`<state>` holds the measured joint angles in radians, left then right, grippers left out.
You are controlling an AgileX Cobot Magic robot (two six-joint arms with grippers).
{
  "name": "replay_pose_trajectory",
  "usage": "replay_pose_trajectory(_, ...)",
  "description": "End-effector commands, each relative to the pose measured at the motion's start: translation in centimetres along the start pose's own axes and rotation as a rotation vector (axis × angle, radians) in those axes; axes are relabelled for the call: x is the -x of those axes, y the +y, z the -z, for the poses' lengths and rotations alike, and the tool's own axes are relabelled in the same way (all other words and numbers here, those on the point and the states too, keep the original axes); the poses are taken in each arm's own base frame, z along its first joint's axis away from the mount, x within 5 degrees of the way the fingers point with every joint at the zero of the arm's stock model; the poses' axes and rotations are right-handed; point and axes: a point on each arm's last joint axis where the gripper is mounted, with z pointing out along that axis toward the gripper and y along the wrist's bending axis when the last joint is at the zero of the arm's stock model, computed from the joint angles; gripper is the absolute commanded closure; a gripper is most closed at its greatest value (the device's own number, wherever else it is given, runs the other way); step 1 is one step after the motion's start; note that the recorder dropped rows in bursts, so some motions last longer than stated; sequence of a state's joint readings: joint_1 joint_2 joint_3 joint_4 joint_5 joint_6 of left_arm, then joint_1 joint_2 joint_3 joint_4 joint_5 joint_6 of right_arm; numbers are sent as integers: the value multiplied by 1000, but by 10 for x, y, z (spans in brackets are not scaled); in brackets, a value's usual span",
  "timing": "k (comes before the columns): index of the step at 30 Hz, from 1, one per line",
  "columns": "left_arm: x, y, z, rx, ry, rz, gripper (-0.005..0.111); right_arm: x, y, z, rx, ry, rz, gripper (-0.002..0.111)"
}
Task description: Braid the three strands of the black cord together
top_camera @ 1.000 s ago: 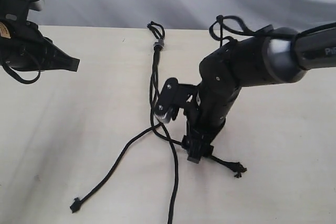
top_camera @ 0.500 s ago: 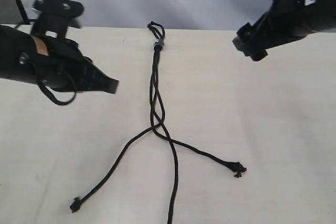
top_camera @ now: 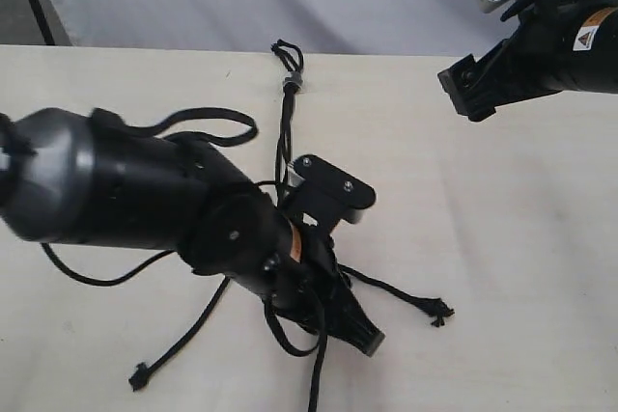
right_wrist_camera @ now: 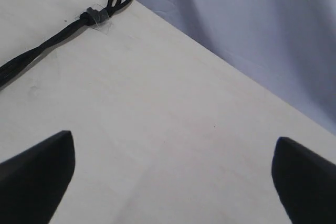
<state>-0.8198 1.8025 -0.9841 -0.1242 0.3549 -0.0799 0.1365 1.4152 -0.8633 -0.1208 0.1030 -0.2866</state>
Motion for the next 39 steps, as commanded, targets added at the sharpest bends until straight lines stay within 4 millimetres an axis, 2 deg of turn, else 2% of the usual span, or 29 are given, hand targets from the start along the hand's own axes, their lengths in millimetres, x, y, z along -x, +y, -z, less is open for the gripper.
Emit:
replay_pose_trajectory(1,-1,-7,-19,3,121,36,76,0,-2,1,-10,-13,-8,14)
replay_pose_trajectory(9,-5,-8,-45,81,212,54,78,0,-2,1,-10,-13,-8,14)
replay_pose_trajectory(11,-10,-8,-51,128,259,16,85,0,-2,1,-10,-13,-8,14)
replay_pose_trajectory(14,-17,-11,-56,173,344,-46,103,0,-2,1,-10,-13,-8,14)
replay_pose_trajectory(15,-18,-12,-56,181,361,-61,106,0,-2,1,-10,-13,-8,14)
replay_pose_trajectory(20,-12,-15,-47,186,387,-120,107,0,-2,1,-10,-13,-8,14)
replay_pose_trajectory(24,7,-7,-14,302,360,-242,107,0,-2,1,-10,-13,-8,14)
replay_pose_trajectory(25,11,-1,-2,365,350,-311,107,0,-2,1,-10,-13,-8,14)
replay_pose_trajectory(28,16,19,9,471,376,-386,107,0,-2,1,-10,-13,-8,14)
replay_pose_trajectory(30,14,38,3,455,386,-411,107,0,-2,1,-10,-13,-12,14)
replay_pose_trajectory(32,6,70,-6,435,364,-357,107,-1,-2,1,-6,-1,-12,14)
replay_pose_trajectory(34,-2,90,-11,412,324,-319,107,-1,-2,1,-7,-3,-12,14)
replay_pose_trajectory(37,-15,104,-19,363,263,-324,107,-1,-2,1,-7,-5,-12,14)
replay_pose_trajectory(39,-25,105,-23,347,268,-325,107,-1,-2,1,-7,-5,-12,14)
